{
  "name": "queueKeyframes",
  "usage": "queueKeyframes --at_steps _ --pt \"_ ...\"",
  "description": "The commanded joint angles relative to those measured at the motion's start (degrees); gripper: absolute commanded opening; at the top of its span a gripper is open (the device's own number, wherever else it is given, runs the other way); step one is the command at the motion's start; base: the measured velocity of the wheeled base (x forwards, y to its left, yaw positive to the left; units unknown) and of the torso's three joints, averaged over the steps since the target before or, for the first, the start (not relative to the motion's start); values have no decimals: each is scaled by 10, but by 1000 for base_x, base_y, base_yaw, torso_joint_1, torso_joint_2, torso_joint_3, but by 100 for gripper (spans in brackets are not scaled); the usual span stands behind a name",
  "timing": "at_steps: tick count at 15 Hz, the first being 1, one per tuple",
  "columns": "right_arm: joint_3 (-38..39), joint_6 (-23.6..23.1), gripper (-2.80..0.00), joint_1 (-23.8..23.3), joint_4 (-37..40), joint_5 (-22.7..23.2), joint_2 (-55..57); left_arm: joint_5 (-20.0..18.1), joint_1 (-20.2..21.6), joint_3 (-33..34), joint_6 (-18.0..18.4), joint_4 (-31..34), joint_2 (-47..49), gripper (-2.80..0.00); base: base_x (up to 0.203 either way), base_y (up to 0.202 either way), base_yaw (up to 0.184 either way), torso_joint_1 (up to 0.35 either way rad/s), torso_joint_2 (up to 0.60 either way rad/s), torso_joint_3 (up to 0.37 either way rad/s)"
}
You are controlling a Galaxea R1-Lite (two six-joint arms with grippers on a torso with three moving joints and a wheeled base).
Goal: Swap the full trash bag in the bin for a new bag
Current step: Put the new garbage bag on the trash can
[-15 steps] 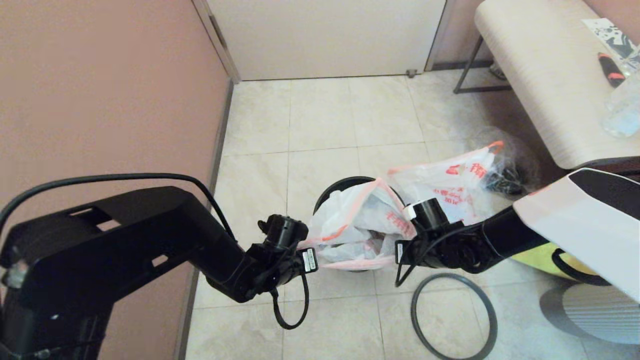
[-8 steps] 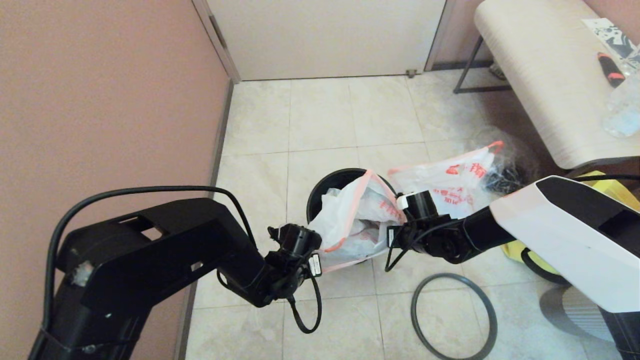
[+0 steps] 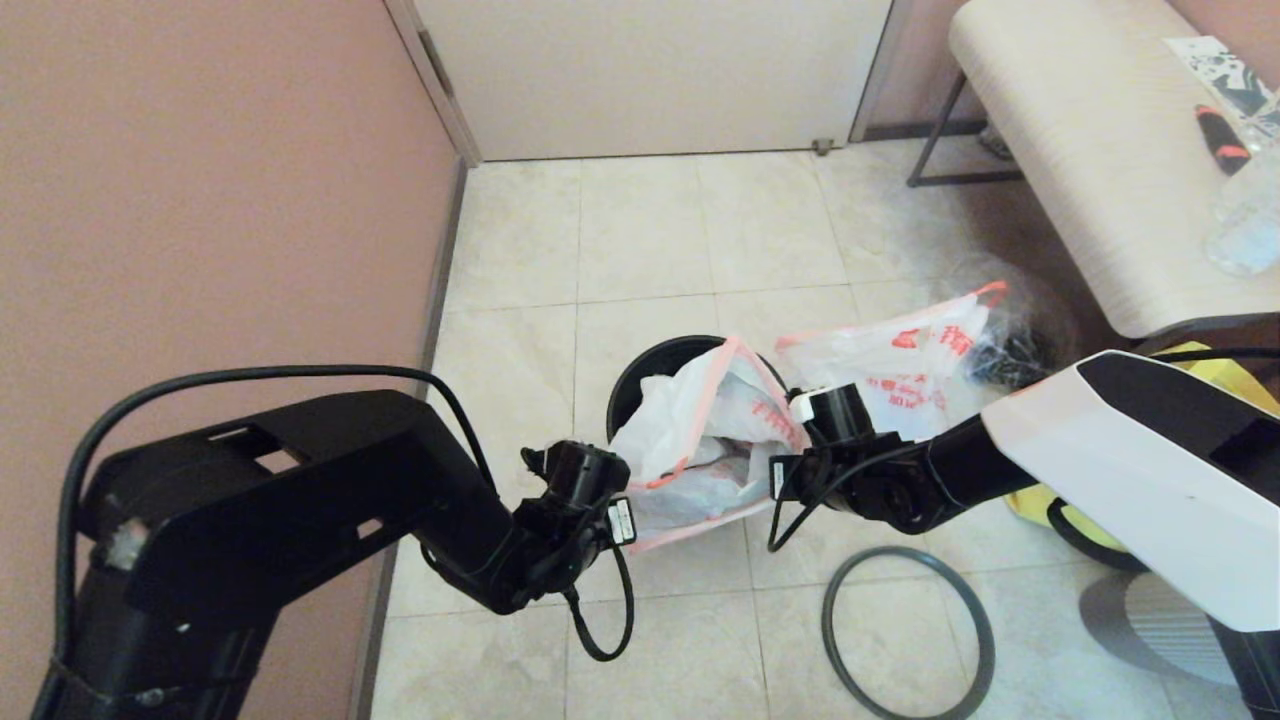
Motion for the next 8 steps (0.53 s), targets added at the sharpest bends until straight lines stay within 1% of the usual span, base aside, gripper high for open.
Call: queueKeyframes --at_steps 1,3,4,6,8 --pt "1 1 -280 0 0 -1 -7 -14 -1 38 -2 -1 -44 0 0 0 0 0 0 0" --pt "0 0 -280 0 0 -1 -8 -54 -3 98 -3 14 -96 0 0 0 0 0 0 0" --pt "0 1 -280 0 0 -1 -8 -66 -4 111 -9 39 -112 0 0 0 0 0 0 0" --pt "0 1 -280 0 0 -1 -7 -78 -12 128 -34 68 -145 0 0 0 0 0 0 0" --pt "0 1 -280 0 0 -1 -6 -110 -34 142 -63 102 -197 0 0 0 0 0 0 0"
